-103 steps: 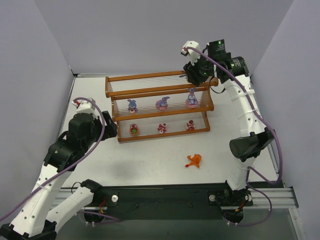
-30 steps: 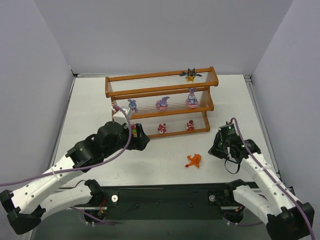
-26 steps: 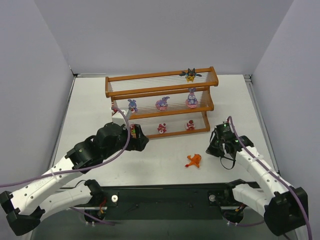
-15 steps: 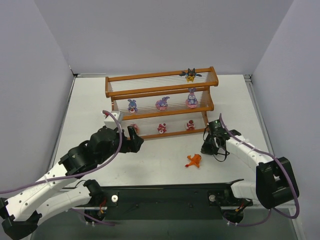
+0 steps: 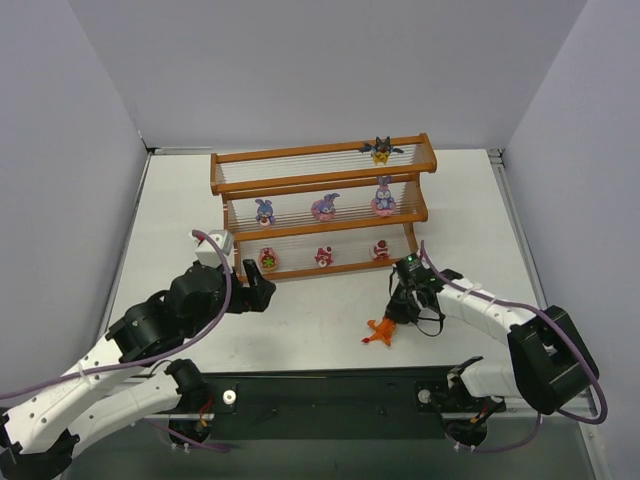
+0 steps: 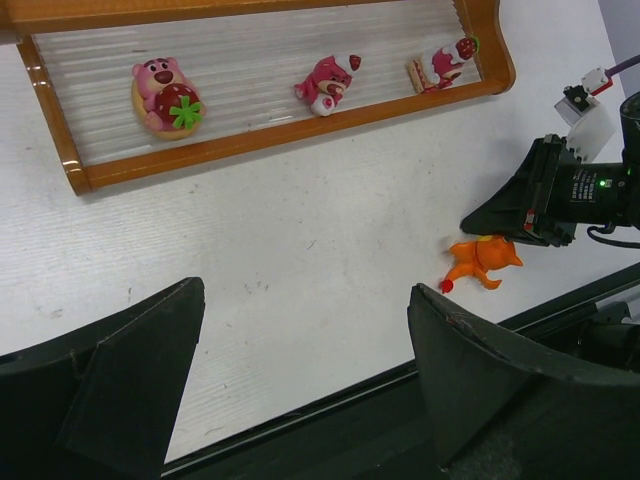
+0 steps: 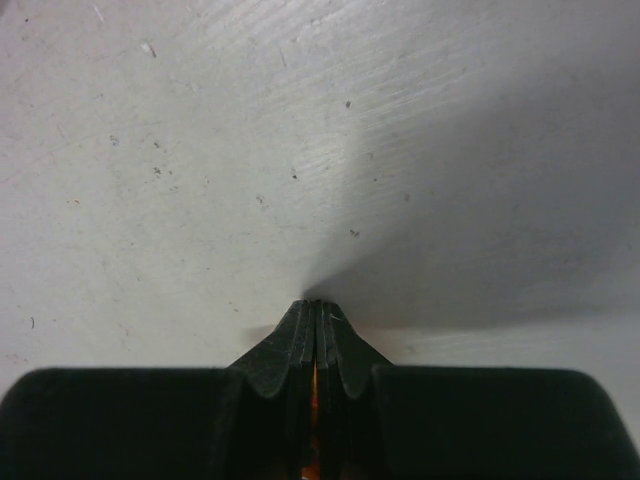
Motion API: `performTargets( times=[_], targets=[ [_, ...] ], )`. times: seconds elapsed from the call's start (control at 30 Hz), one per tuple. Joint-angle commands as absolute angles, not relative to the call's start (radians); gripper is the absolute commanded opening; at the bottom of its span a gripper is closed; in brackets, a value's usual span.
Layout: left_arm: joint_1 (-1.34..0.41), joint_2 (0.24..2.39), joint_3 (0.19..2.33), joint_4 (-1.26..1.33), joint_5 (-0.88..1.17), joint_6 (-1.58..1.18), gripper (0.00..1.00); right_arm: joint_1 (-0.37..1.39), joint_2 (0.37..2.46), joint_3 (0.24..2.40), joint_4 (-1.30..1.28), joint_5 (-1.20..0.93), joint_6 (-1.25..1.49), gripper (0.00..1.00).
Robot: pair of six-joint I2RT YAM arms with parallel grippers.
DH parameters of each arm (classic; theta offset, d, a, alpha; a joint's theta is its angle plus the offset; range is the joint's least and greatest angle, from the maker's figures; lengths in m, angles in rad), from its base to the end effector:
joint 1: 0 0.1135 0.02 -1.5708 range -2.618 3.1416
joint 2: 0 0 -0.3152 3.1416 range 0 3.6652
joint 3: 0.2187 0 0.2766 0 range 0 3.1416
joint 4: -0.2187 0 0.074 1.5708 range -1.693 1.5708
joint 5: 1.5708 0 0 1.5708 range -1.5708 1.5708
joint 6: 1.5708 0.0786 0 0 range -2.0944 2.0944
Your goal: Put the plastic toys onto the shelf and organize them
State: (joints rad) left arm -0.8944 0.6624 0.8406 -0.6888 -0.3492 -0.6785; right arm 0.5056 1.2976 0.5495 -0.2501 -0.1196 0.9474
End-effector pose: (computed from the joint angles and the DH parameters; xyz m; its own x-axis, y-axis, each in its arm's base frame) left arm 0.1183 -0.1045 0.3420 -0.5808 -0.2186 -0.7842 0.2330 0.8783 -0.4174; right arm 0.2195 0.1322 0.1495 -0.8656 0.4422 -0.2349 0.2833 0.8193 0.4984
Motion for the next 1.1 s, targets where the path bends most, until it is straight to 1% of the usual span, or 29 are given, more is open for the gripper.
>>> performTargets(
  times=[0.0,0.2,0.4,0.63,0.87,1.07],
  targets=[
    [-0.897,0.634,0.839,-0.736,-0.388,-0.696,0.93,0.555,1.301,0.488,-0.316,-0.094,1.084,0.0],
    [-0.897,0.594,0.835,-0.787,-0.393,-0.703,0.93,0.644,1.218,0.442,-0.367,-0.042,1.226,0.0],
    [-0.897,0.56,0.818,-0.804,-0.37,-0.701,0.93,0.615,1.12,0.376,-0.399,0.023,1.252,0.0],
    [-0.897,0.543,0.811,-0.815,-0.368,-0.699,0.93,0.638,1.023,0.35,-0.474,0.046,1.262,0.0],
    [-0.896,0.543,0.811,-0.815,-0.368,-0.707,0.93,0.742,0.982,0.376,-0.551,0.048,1.264,0.0],
    [-0.897,0.549,0.813,-0.815,-0.373,-0.715,0.93,0.899,1.038,0.419,-0.545,0.07,1.31,0.0]
  ],
)
